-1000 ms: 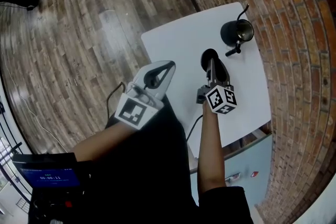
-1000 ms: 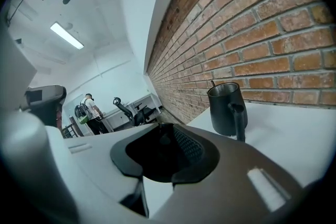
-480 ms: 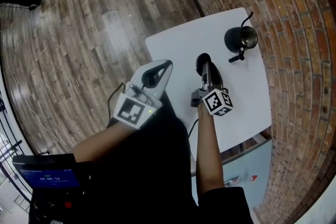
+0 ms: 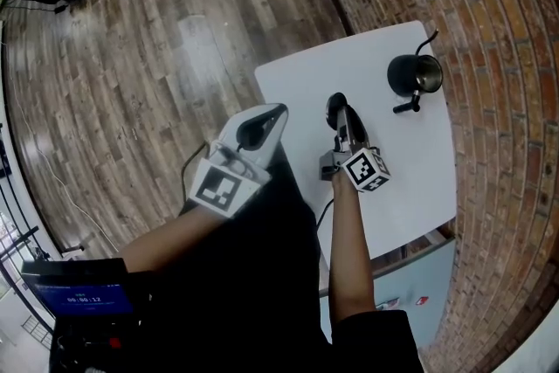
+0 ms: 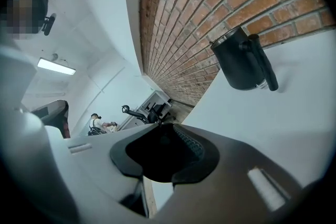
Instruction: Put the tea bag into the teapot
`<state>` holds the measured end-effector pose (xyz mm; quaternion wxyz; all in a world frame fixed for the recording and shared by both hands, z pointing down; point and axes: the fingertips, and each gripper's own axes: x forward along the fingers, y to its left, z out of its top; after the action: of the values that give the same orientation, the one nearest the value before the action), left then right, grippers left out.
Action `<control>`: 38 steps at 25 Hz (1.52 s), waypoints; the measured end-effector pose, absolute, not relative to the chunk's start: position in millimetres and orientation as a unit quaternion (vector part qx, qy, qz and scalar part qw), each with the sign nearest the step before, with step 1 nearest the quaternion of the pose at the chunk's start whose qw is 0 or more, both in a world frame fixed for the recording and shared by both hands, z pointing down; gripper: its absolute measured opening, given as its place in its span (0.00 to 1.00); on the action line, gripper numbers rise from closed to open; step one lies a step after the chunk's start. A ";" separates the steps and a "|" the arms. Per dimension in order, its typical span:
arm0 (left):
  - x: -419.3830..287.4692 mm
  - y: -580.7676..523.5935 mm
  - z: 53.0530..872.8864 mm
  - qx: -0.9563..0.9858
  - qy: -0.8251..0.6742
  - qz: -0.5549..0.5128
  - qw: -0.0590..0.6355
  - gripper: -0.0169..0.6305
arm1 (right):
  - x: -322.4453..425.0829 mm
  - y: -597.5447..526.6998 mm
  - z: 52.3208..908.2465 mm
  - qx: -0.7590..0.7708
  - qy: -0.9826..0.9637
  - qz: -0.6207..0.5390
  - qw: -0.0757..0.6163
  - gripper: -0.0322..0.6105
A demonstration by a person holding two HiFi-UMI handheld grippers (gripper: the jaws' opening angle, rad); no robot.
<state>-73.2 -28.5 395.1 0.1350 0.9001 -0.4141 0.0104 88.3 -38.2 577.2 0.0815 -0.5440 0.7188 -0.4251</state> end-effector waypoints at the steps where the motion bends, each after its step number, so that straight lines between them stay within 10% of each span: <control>1: -74.0 -29.0 394.8 0.900 -0.415 0.010 0.134 0.03 | 88.4 -38.9 579.9 -0.543 0.718 -0.428 0.083 0.18; 38: -88.2 -64.7 416.9 0.900 -0.392 0.031 0.185 0.03 | 64.0 -49.8 664.0 -0.490 0.610 -0.585 0.214 0.18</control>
<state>-88.2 -64.7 416.9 0.1850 0.9005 -0.3924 0.0306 64.0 -49.8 664.0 0.2138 -0.4901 0.6096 -0.5852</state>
